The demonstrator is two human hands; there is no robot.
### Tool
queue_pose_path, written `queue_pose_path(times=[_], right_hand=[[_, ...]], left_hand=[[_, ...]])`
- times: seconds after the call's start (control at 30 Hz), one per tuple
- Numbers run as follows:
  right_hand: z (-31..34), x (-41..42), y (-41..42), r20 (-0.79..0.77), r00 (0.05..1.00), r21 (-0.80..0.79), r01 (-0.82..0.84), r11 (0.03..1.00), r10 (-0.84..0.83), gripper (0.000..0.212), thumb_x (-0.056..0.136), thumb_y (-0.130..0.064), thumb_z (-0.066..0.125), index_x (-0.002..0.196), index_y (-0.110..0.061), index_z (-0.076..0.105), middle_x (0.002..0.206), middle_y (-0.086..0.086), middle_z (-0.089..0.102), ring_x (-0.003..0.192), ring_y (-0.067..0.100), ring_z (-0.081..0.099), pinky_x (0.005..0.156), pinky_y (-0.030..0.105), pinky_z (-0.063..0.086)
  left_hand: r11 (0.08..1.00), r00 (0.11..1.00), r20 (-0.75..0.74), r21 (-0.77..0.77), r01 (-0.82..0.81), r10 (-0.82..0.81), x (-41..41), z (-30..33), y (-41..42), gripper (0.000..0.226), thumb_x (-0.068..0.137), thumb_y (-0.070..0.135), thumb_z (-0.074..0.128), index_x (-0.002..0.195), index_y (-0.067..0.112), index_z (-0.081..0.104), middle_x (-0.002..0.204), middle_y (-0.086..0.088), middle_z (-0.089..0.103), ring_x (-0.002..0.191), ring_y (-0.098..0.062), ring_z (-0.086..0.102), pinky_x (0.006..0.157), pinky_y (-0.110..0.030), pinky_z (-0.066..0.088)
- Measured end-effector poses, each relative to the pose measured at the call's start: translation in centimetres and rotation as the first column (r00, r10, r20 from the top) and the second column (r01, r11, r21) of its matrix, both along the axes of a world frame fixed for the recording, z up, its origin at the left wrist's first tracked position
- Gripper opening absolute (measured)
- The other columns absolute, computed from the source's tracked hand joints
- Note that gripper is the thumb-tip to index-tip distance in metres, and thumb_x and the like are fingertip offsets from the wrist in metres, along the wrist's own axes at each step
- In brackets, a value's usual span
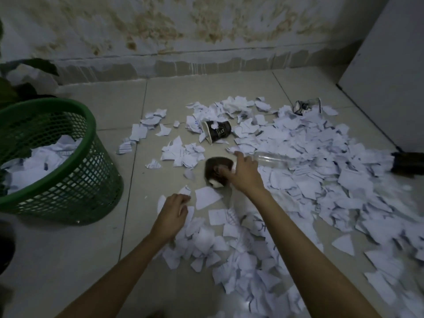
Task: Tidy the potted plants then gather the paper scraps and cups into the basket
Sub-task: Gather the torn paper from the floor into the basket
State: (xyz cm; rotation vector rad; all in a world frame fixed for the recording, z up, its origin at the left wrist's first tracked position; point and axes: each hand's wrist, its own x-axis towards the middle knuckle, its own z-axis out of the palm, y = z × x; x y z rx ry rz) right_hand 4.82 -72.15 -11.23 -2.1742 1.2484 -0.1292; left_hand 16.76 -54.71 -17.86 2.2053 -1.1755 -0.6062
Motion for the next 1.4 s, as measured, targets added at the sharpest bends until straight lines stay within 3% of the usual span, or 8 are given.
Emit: queue_pose_path(times=[0.13, 0.3, 0.43, 0.5, 0.73, 0.97, 1.23, 1.4], right_hand=[[-0.7, -6.0, 3.3, 0.422, 0.875, -0.164, 0.330, 0.930, -0.236, 0.047, 0.092, -0.032, 0.052, 0.135, -0.013, 0.044, 0.137, 0.013, 0.045, 0.131, 0.028, 0.033, 0.106, 0.034, 0.028], [-4.3, -10.4, 5.3, 0.234, 0.809, 0.055, 0.543, 0.838, -0.539, 0.063, 0.096, -0.033, 0.044, 0.148, -0.011, 0.016, 0.156, 0.012, 0.013, 0.145, 0.029, -0.003, 0.118, 0.044, 0.003], [-6.4, -10.9, 6.9, 0.341, 0.732, 0.056, 0.611, 0.790, -0.590, 0.063, 0.096, -0.032, 0.041, 0.149, -0.013, 0.011, 0.158, 0.008, 0.006, 0.145, 0.025, -0.010, 0.116, 0.047, -0.005], [-6.8, -11.7, 6.0, 0.342, 0.695, 0.000, 0.673, 0.739, -0.633, 0.062, 0.096, -0.031, 0.042, 0.148, -0.016, 0.014, 0.158, 0.010, 0.006, 0.145, 0.028, -0.011, 0.115, 0.050, -0.003], [-7.9, -11.2, 2.8, 0.044, 0.987, 0.062, 0.154, 0.986, -0.156, 0.058, 0.098, -0.037, 0.037, 0.148, -0.026, 0.011, 0.158, 0.003, 0.003, 0.145, 0.022, -0.011, 0.117, 0.047, -0.003], [-7.8, -12.0, 4.3, 0.263, 0.717, 0.044, 0.659, 0.751, -0.645, 0.069, 0.092, -0.044, 0.045, 0.148, -0.029, 0.009, 0.158, 0.011, 0.001, 0.144, 0.031, -0.014, 0.113, 0.056, -0.003], [-7.8, -7.0, 1.7, 0.150, 0.770, 0.166, 0.599, 0.783, -0.621, 0.054, 0.093, -0.052, 0.034, 0.144, -0.041, 0.020, 0.157, 0.014, 0.003, 0.144, 0.034, -0.012, 0.111, 0.056, -0.012], [-8.2, -4.4, 2.7, 0.389, 0.762, 0.195, 0.481, 0.855, -0.518, 0.043, 0.100, -0.027, 0.036, 0.142, -0.020, 0.036, 0.154, 0.005, 0.024, 0.145, 0.021, 0.008, 0.119, 0.037, 0.004]], left_hand=[[0.979, 0.992, 0.055, -0.175, -0.103, 0.114, -2.5, 0.0, 2.6, 0.052, 0.096, 0.042, 0.034, 0.125, 0.003, 0.052, 0.127, -0.015, 0.054, 0.121, -0.031, 0.047, 0.103, -0.032, 0.033], [0.990, 0.992, -0.044, -0.074, -0.120, 0.117, -4.9, -2.1, 4.7, 0.093, 0.071, 0.085, -0.003, 0.141, 0.027, 0.016, 0.153, 0.006, 0.011, 0.145, -0.013, 0.004, 0.116, -0.027, 0.011], [0.989, 0.994, -0.103, -0.147, 0.019, -0.035, -6.1, -3.2, 3.3, 0.049, 0.092, 0.053, 0.027, 0.135, 0.037, 0.009, 0.148, 0.019, 0.000, 0.144, -0.005, 0.001, 0.111, -0.011, 0.005], [0.987, 0.992, -0.115, -0.158, 0.035, -0.054, -6.5, -3.5, 2.5, 0.057, 0.085, 0.071, 0.017, 0.134, 0.042, 0.008, 0.149, 0.020, 0.000, 0.142, 0.001, -0.001, 0.110, -0.009, 0.004], [0.976, 0.992, -0.075, -0.201, 0.081, -0.097, -8.1, -3.5, -0.8, 0.059, 0.086, 0.062, 0.013, 0.136, 0.031, 0.013, 0.147, 0.013, 0.003, 0.143, -0.010, 0.001, 0.118, -0.026, 0.011], [0.963, 0.987, -0.152, -0.256, -0.085, 0.047, -8.0, -2.9, -2.0, 0.081, 0.081, 0.074, 0.009, 0.141, 0.020, 0.014, 0.153, 0.000, 0.010, 0.141, -0.010, -0.002, 0.119, -0.035, 0.008], [0.962, 0.948, -0.315, -0.269, -0.051, -0.038, -9.8, -2.6, -7.1, 0.048, 0.098, 0.027, 0.035, 0.144, 0.022, 0.023, 0.153, 0.000, 0.021, 0.141, -0.008, 0.015, 0.108, -0.004, 0.009], [0.965, 0.849, -0.528, -0.234, -0.122, -0.020, -11.0, -2.7, -9.5, 0.043, 0.100, 0.018, 0.033, 0.143, 0.011, 0.030, 0.149, -0.002, 0.033, 0.137, -0.011, 0.030, 0.099, 0.003, 0.019]])
